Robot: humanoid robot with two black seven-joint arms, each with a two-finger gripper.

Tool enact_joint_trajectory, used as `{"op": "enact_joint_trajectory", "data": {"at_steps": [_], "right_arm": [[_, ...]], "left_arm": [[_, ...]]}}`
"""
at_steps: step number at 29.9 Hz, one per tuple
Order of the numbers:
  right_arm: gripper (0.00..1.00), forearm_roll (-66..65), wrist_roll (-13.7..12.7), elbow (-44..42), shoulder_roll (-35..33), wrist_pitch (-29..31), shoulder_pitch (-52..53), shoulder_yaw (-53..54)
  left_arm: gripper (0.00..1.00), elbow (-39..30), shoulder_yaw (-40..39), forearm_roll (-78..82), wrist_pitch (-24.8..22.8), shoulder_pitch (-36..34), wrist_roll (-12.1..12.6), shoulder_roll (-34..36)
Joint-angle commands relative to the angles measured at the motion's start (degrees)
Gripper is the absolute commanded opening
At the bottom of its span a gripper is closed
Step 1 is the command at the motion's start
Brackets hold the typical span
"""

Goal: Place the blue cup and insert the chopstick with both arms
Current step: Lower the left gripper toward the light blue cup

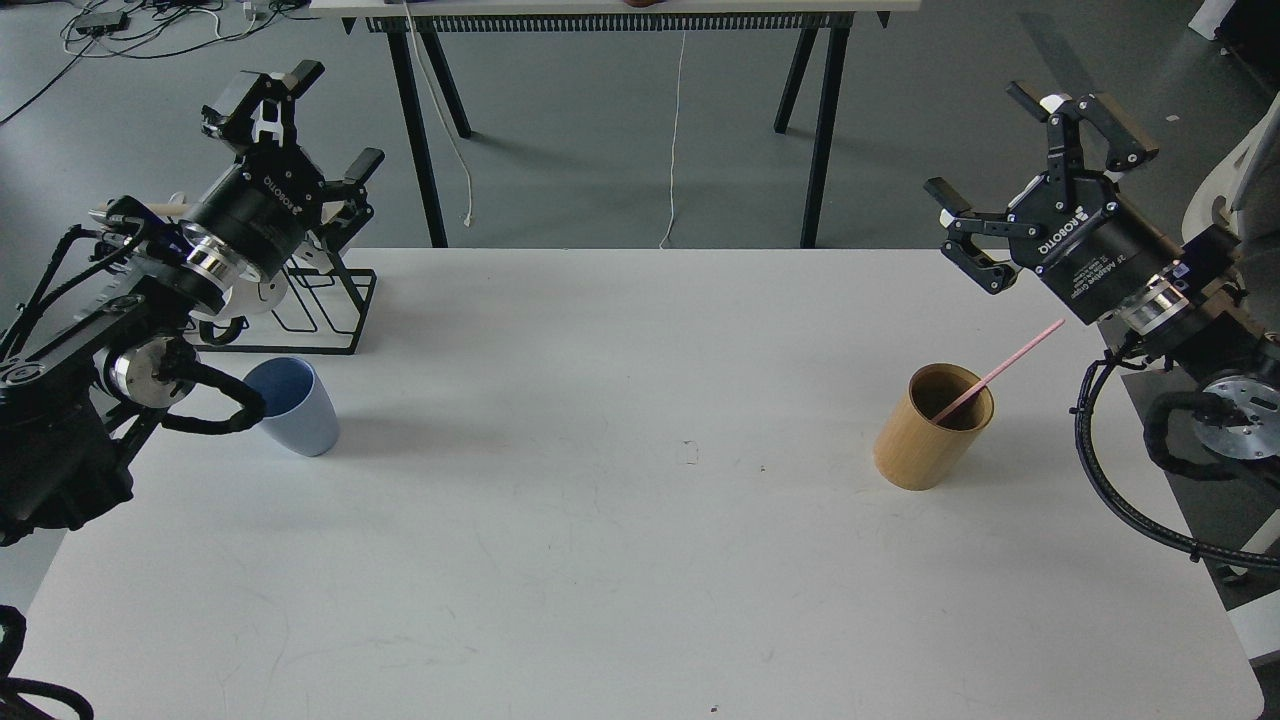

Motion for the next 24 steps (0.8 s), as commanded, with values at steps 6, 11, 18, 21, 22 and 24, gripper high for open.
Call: {"op": "enact_joint_trajectory", "data": {"at_steps": [6, 11, 18, 21, 22, 24], "right_arm": [[0.97, 0.0, 0.0, 0.0, 0.1, 0.0, -0.1, -0.1], [0.97, 0.0, 0.0, 0.0, -0.1, 0.0, -0.4, 0.0], [0.97, 0.1, 0.0, 0.3, -0.7, 0.0, 0.2, 0.0], [0.97, 0.0, 0.0, 0.0, -1.1, 0.0, 0.1, 0.4], [0.97, 0.0, 0.0, -0.1, -1.3, 0.0, 0.1, 0.4], [0.97, 0.0, 0.0, -0.1, -1.3, 0.0, 0.1, 0.3]], "left_arm": [[0.99, -3.4, -0.6, -0.1, 0.0, 2.1, 0.0, 4.0], [0.99, -2.6, -1.1, -0.5, 0.0, 1.3, 0.0, 4.8], [0.99, -5.1, -2.6, 0.3, 0.0, 1.0, 0.0, 8.2], [0.99, -8.1, -2.5, 1.3, 0.0, -0.3, 0.0, 13.6], [0.99, -8.8, -2.5, 3.1, 0.0, -1.0, 0.0, 15.2], [0.99, -10.2, -2.5, 7.4, 0.0, -2.8, 0.0, 17.9]]}}
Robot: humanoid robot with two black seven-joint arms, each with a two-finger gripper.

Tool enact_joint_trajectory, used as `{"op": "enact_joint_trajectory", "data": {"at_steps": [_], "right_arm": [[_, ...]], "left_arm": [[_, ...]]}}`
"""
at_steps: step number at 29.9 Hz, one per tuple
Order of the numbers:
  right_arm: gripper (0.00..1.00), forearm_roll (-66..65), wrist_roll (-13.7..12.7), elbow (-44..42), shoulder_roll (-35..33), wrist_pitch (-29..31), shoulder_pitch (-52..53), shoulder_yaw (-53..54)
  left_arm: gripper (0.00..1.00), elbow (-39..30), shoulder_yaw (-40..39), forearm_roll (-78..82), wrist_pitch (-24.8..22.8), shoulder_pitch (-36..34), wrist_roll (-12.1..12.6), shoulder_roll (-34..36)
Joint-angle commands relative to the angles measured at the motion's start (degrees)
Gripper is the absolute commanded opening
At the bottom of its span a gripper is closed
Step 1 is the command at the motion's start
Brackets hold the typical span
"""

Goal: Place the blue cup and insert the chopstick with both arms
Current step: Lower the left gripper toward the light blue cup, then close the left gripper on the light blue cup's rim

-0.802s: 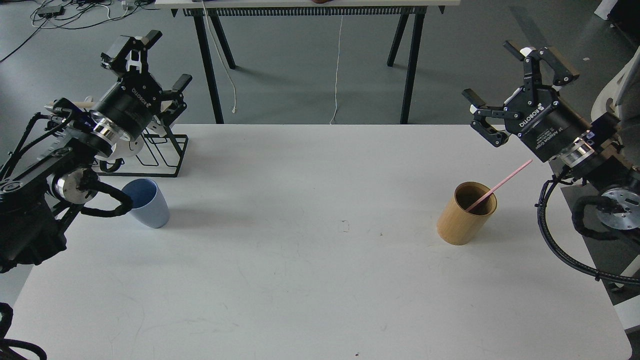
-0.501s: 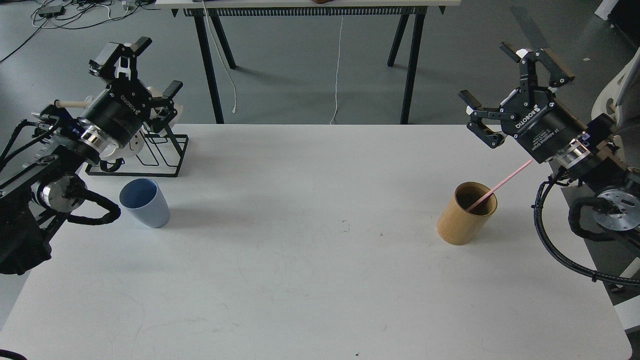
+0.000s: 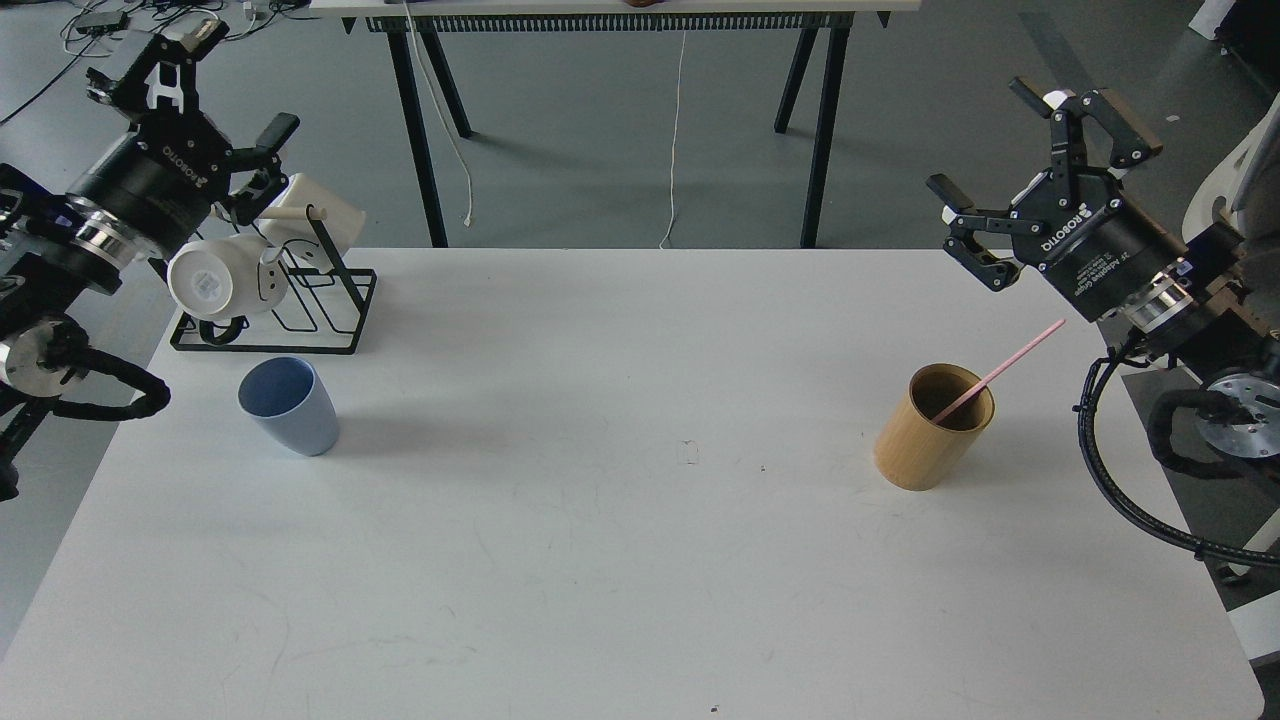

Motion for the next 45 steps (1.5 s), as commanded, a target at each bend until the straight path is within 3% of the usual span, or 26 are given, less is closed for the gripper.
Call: {"op": "enact_joint_trajectory", "data": {"at_steps": [1, 9, 14, 17, 22, 32, 45], "right_arm": [[0.97, -0.2, 0.0, -0.1, -0.2, 0.0, -0.1, 0.0], [0.97, -0.2, 0.0, -0.1, -0.3, 0.0, -1.1, -0.1], [0.97, -0.2, 0.0, -0.2, -0.2, 0.0, -2.6, 0.0], [0.97, -0.2, 0.0, -0.3, -0.2, 0.0, -2.6, -0.1], [0.97, -0.4, 0.0, -0.4, 0.1, 0.0, -2.6, -0.3], [0.97, -0.4, 0.0, -1.1, -0.3, 0.0, -4.7, -0.3], [0.97, -0.4, 0.0, -1.1, -0.8, 0.0, -5.6, -0.1]], "left_arm": [[0.99, -3.0, 0.0, 8.7, 0.0, -3.5, 0.0, 5.8], [0.99, -15.2, 2.0, 37.6, 0.0, -7.8, 0.0, 16.8], [0.99, -16.7, 10.6, 57.9, 0.0, -8.7, 0.0, 19.6], [0.99, -13.7, 19.4, 66.4, 0.0, -8.8, 0.0, 19.2], [0.98, -3.0, 29.0, 69.2, 4.7, -8.5, 0.0, 15.1], [0.97, 8.5, 30.8, 71.5, 6.5, -7.6, 0.0, 5.5], [0.93, 13.0, 30.9, 71.5, 6.5, -5.4, 0.0, 1.7]]}}
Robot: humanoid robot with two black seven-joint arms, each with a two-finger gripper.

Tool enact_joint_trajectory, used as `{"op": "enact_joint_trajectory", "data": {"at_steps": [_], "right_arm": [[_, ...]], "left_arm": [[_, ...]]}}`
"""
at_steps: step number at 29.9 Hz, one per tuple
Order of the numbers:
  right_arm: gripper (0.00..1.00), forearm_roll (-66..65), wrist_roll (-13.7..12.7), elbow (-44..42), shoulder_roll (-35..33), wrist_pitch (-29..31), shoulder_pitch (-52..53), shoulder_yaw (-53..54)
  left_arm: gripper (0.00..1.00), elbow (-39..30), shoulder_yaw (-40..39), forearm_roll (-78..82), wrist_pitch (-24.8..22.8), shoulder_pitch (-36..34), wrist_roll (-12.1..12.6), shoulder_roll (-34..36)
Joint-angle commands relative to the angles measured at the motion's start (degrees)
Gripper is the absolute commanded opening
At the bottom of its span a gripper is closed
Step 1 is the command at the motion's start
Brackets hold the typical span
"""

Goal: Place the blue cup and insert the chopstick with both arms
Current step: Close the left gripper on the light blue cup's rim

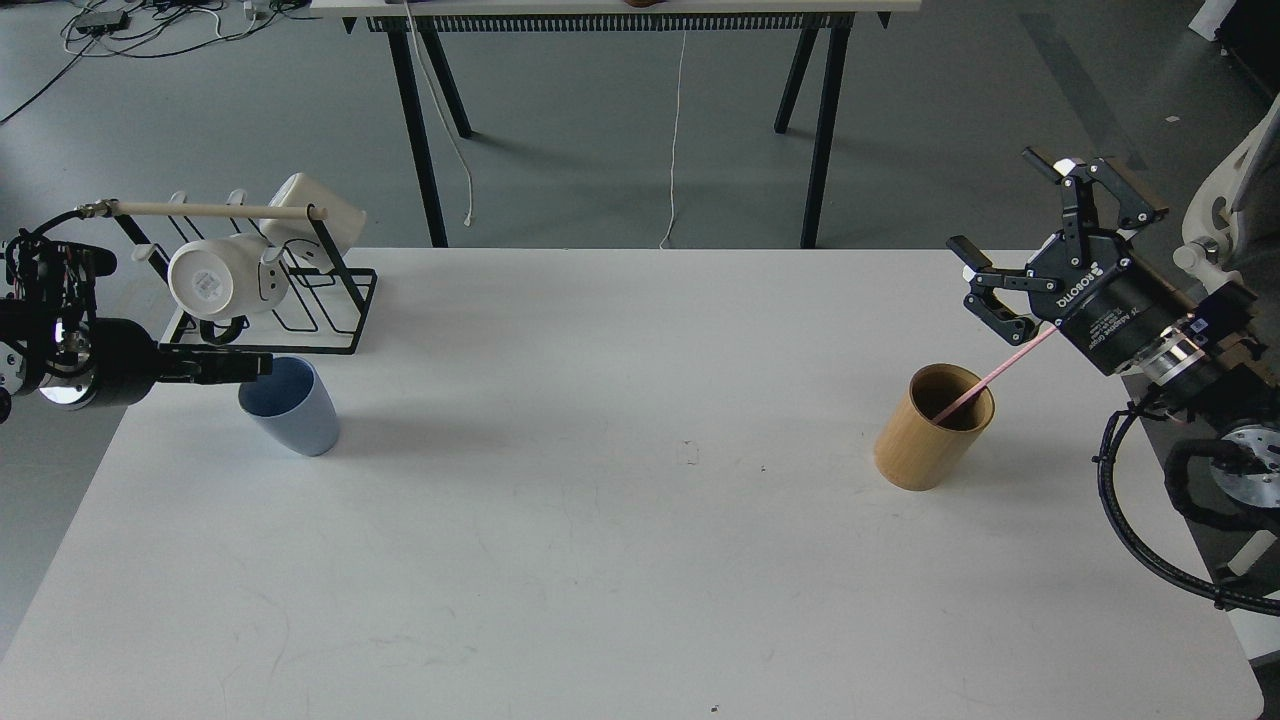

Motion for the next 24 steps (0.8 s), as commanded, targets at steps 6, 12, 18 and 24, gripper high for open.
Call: {"op": "enact_joint_trajectory", "data": {"at_steps": [6, 12, 18, 24], "right_arm": [[0.97, 0.0, 0.0, -0.1, 0.0, 0.0, -0.1, 0.0], [0.97, 0.0, 0.0, 0.0, 0.0, 0.0, -0.1, -0.1], [0.97, 0.0, 0.0, 0.0, -0.1, 0.0, -0.9, 0.1], [0.97, 0.1, 0.0, 0.0, -0.4, 0.0, -1.4, 0.2]], "left_arm": [[0.86, 1.3, 0.0, -0.1, 0.2, 2.5, 0.0, -1.6], [0.69, 1.4, -0.1, -0.3, 0.4, 2.8, 0.0, -1.7], [0.59, 2.9, -0.1, -0.3, 2.5, 2.9, 0.0, -2.5], [0.27, 5.9, -0.1, -0.7, 2.8, 2.8, 0.0, -4.9]]}}
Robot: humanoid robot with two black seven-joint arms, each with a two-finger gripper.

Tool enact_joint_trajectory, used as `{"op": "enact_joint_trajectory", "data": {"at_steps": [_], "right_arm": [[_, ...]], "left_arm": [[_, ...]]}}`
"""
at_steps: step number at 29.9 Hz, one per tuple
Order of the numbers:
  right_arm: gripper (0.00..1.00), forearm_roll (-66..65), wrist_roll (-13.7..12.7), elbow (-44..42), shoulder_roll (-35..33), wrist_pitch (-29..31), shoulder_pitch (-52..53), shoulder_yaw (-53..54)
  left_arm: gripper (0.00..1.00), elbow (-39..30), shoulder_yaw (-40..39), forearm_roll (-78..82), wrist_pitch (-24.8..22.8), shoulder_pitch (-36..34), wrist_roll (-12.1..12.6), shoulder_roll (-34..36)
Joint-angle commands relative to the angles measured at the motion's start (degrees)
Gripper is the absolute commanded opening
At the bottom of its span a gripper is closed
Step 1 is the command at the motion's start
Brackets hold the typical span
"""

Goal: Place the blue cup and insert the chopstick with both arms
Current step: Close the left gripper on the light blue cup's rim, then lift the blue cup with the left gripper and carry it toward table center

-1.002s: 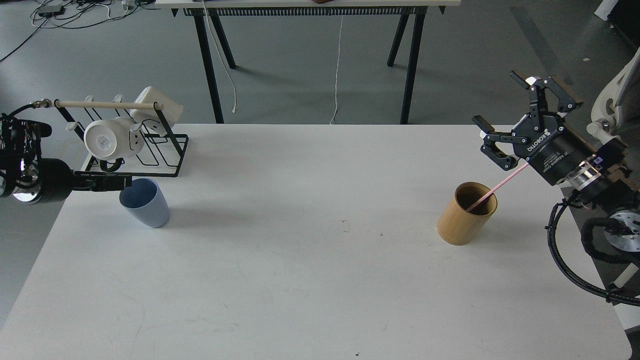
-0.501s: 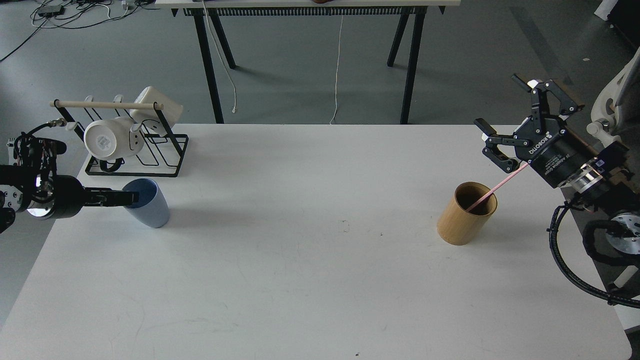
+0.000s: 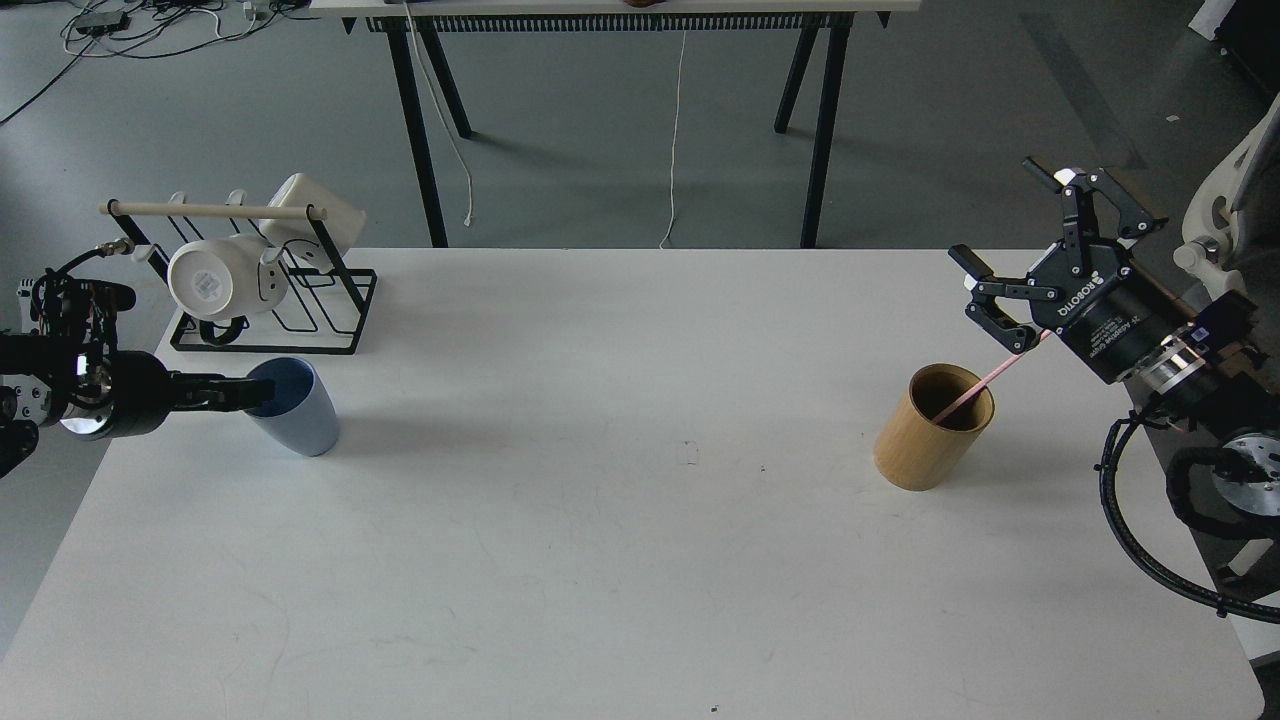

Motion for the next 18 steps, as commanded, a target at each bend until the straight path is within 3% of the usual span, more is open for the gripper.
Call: {"op": "enact_joint_trajectory", "data": {"at_steps": [1, 7, 14, 18], "right_arm": [[0.97, 0.1, 0.0, 0.0, -0.1, 0.0, -0.2, 0.1], [0.97, 0.1, 0.0, 0.1, -0.9, 0.0, -0.5, 0.1], [0.97, 0.1, 0.0, 0.1, -0.9, 0.0, -0.8, 0.2], [0.97, 0.1, 0.0, 0.0, -0.9, 0.0, -0.7, 0.2]], "left_arm": [[0.21, 0.8, -0.1, -0.4, 0.3, -0.1, 0.0, -1.1], [0.05, 0.8, -0.2, -0.8, 1.5, -0.2, 0.0, -1.3], [0.04, -0.8, -1.0, -0.7, 1.5, -0.6, 0.0, -0.5], [0.04, -10.5, -2.6, -1.5, 1.4, -0.6, 0.0, 4.3]]}}
